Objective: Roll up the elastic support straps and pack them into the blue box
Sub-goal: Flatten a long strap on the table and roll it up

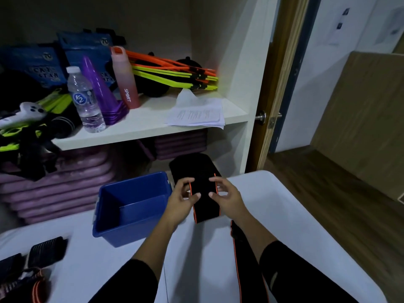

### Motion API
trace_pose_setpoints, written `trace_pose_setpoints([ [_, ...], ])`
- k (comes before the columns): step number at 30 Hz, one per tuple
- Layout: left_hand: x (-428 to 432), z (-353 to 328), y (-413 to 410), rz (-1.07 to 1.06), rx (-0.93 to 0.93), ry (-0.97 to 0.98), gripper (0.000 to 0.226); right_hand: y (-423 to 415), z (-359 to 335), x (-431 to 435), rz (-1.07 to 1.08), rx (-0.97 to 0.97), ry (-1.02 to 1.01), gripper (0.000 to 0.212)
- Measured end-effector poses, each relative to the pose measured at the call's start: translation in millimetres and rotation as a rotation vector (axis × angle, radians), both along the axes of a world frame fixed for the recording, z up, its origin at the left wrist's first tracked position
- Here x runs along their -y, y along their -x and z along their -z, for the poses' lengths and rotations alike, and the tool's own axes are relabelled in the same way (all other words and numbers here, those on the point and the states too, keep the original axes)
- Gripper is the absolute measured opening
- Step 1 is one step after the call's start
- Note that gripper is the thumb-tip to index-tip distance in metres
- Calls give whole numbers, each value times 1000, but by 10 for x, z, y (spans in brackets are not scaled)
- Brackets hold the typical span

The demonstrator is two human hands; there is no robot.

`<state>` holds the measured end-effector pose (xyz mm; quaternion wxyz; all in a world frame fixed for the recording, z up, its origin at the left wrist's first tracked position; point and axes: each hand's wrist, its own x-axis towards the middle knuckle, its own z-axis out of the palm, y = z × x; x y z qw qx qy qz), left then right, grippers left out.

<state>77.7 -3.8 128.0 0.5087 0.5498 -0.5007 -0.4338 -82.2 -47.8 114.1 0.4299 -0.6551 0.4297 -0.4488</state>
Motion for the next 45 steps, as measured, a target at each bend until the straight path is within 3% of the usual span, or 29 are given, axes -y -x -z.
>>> trace_pose_setpoints([
  [9, 74, -268, -32, -181, 77, 142, 32, -98, -404, 70, 20, 27, 10, 19],
  [15, 154, -613, -71, -132, 46, 182, 27, -86, -704, 141, 15, 20, 146, 18],
  [21, 112, -684, 113, -288, 305, 321, 32, -124, -867, 190, 79, 70, 164, 16],
  [27, 34, -599, 354, -194, 42, 241, 30, -167, -982, 131, -59, 172, -30, 28],
  [33, 57, -657, 379, -349, 116, 314, 28, -137, -942, 129, -89, 165, 35, 33],
  [40, 42, -725, 284, -362, 145, 392, 38, -55, -826, 208, 54, -74, 248, 38],
  [45, 87, -764, 191, -314, 112, 320, 33, 1, -859, 238, -56, -10, 150, 34],
])
